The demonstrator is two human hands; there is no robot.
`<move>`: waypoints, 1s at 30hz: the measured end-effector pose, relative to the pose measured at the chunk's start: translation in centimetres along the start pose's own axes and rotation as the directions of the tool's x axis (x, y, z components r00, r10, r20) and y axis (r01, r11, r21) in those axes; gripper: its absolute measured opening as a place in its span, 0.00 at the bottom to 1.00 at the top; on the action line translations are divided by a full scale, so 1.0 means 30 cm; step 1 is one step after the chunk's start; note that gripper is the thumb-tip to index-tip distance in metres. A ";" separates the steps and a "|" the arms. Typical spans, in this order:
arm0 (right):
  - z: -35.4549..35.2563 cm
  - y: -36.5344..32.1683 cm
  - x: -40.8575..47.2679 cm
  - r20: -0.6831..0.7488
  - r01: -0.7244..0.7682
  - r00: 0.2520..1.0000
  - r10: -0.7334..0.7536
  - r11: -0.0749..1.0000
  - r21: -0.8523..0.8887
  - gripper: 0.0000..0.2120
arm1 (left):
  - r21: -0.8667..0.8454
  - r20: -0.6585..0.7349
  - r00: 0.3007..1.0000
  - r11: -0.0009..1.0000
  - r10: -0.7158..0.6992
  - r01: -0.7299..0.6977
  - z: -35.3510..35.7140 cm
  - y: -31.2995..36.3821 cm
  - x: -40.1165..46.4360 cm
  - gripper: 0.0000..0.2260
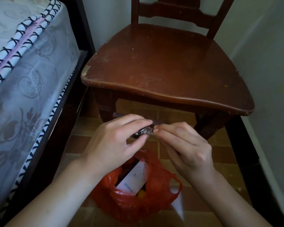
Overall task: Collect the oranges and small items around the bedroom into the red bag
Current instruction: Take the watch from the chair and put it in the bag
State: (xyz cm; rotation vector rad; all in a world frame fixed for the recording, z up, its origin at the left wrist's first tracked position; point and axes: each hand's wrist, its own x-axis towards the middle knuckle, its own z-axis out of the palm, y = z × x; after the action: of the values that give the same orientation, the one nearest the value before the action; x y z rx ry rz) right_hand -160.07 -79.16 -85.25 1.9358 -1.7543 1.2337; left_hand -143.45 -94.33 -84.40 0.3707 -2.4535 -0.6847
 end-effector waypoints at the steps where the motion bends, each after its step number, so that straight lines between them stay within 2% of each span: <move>1: 0.007 0.007 -0.021 0.001 -0.033 0.999 0.033 0.999 0.029 0.11 | -0.009 0.032 0.999 1.000 -0.024 0.024 0.016 -0.009 -0.010 0.16; 4: 0.041 0.016 -0.083 0.049 -0.186 0.982 0.180 0.970 0.156 0.09 | -0.018 0.097 0.992 0.997 -0.078 0.081 0.055 -0.045 -0.041 0.17; 6: 0.072 0.012 -0.109 0.124 -0.388 0.922 0.368 0.880 0.273 0.09 | -0.019 0.119 0.986 0.993 -0.113 0.116 0.074 -0.076 -0.063 0.17; 8: 0.101 0.010 -0.122 0.282 -0.628 0.777 0.563 0.658 0.415 0.11 | -0.058 0.144 0.973 0.980 -0.180 0.190 0.090 -0.103 -0.087 0.17; 11: 0.149 0.023 -0.134 0.518 -0.812 0.545 0.659 0.261 0.521 0.10 | -0.099 0.167 0.960 0.965 -0.225 0.243 0.115 -0.131 -0.117 0.17; 12: 0.167 0.030 -0.142 0.550 -0.837 0.483 0.681 0.176 0.518 0.10 | -0.108 0.178 0.956 0.961 -0.232 0.253 0.123 -0.137 -0.125 0.17; 14: 0.199 0.043 -0.156 0.573 -0.869 0.408 0.711 0.108 0.484 0.09 | -0.114 0.206 0.946 0.954 -0.250 0.277 0.138 -0.154 -0.141 0.18; 17: 0.230 0.053 -0.175 0.581 -0.899 0.383 0.718 0.146 0.413 0.08 | -0.080 0.293 0.906 0.937 -0.305 0.341 0.152 -0.180 -0.168 0.22; 21: 0.269 0.063 -0.200 0.525 -0.922 0.384 0.760 0.279 0.269 0.07 | 0.025 0.452 0.796 0.898 -0.402 0.439 0.153 -0.203 -0.198 0.29; 25: 0.337 0.074 -0.260 0.544 -0.880 0.384 0.746 0.473 -0.027 0.08 | 0.147 0.498 0.732 0.878 -0.464 0.457 0.148 -0.236 -0.234 0.25; 30: 0.454 0.070 -0.314 0.655 -0.756 0.390 0.647 0.632 -0.173 0.12 | 0.215 0.504 0.701 0.859 -0.505 0.464 0.140 -0.255 -0.264 0.21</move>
State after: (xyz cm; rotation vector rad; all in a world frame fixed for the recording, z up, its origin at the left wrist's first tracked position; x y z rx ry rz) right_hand -155.56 -82.36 -100.99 1.8665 -3.2332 0.8758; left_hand -138.69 -95.93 -95.07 1.0080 -2.9525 -1.0401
